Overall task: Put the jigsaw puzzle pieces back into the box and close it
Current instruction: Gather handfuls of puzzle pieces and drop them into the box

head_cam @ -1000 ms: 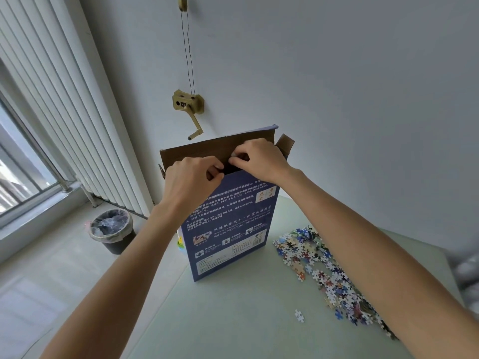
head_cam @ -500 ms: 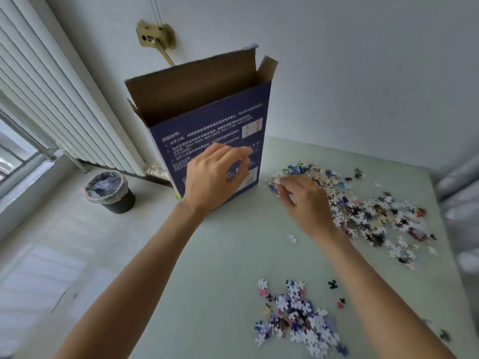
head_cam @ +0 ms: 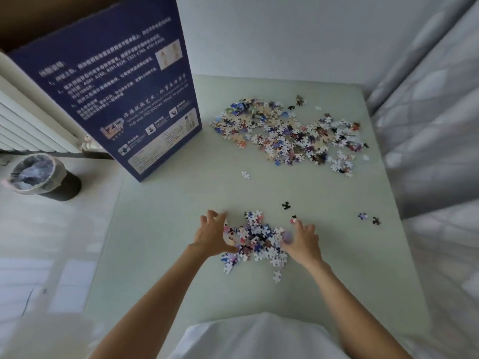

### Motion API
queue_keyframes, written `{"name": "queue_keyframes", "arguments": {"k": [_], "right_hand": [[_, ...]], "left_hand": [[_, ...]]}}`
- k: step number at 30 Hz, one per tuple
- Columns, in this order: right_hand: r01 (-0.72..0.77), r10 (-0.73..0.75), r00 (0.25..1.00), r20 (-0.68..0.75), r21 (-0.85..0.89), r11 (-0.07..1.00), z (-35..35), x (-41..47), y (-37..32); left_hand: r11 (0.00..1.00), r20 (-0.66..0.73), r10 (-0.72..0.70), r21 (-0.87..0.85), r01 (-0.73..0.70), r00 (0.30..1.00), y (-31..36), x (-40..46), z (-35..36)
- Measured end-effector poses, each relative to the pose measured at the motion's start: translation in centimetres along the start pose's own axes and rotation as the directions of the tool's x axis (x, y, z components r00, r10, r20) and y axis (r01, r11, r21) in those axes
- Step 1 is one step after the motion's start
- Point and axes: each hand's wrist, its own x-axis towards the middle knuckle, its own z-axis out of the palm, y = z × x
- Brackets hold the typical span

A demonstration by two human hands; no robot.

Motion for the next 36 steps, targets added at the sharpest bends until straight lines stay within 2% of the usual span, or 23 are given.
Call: {"name": "queue_keyframes", "arguments": {"k": [6, 8, 10, 11, 13, 15, 18, 23, 27, 36], "right_hand": [[0.225, -0.237, 0.964, 0.122, 0.101, 0.969, 2.2, -0.9, -4.5], [0.283, -0.289, 0.953, 0.095, 0.068, 0.957, 2.0, -0.4, -4.9], [0.369, -0.364, 0.929, 0.07, -0.078, 0.926, 1.2, 0.4, -4.8], [0.415, -0.402, 0.91, 0.103, -0.172, 0.894, 0.8, 1.0, -4.7], [0.522, -0.457, 0.851, 0.258, -0.317, 0.792, 0.2, 2.1, -4.8], [0.62, -0.485, 0.782, 0.391, -0.407, 0.671, 0.3, 2.5, -5.1], [0.673, -0.536, 0.739, 0.408, -0.484, 0.559, 0.9, 2.4, -5.0], [0.674, -0.605, 0.737, 0.302, -0.395, 0.624, 1.1, 1.5, -3.9], [0.636, -0.577, 0.771, 0.267, -0.314, 0.705, 1.1, 1.0, -3.6], [0.559, -0.506, 0.827, 0.246, -0.261, 0.787, 1.9, 0.4, -3.3]], "left_hand": [[0.996, -0.002, 0.085, 0.018, -0.085, 0.996, 1.6, -0.2, 1.7], [0.995, -0.008, 0.084, 0.046, -0.083, 0.996, 1.7, -0.3, 2.0], [0.992, -0.02, 0.089, 0.093, -0.087, 0.996, 1.6, -0.3, 2.2], [0.99, -0.028, 0.094, 0.111, -0.09, 0.995, 1.7, -0.3, 2.3], [0.988, -0.052, 0.105, 0.118, -0.099, 0.993, 1.6, -0.4, 2.3], [0.989, -0.073, 0.123, 0.09, -0.116, 0.99, 1.4, -0.6, 2.4], [0.99, -0.099, 0.142, 0.024, -0.141, 0.985, 1.2, -0.6, 2.7], [0.984, -0.055, 0.176, -0.022, -0.178, 0.983, 1.5, -0.6, 3.1], [0.978, -0.017, 0.192, 0.088, -0.19, 0.981, 2.1, -0.6, 3.1], [0.984, -0.034, 0.176, -0.023, -0.176, 0.984, 3.1, -0.1, 3.8]]}}
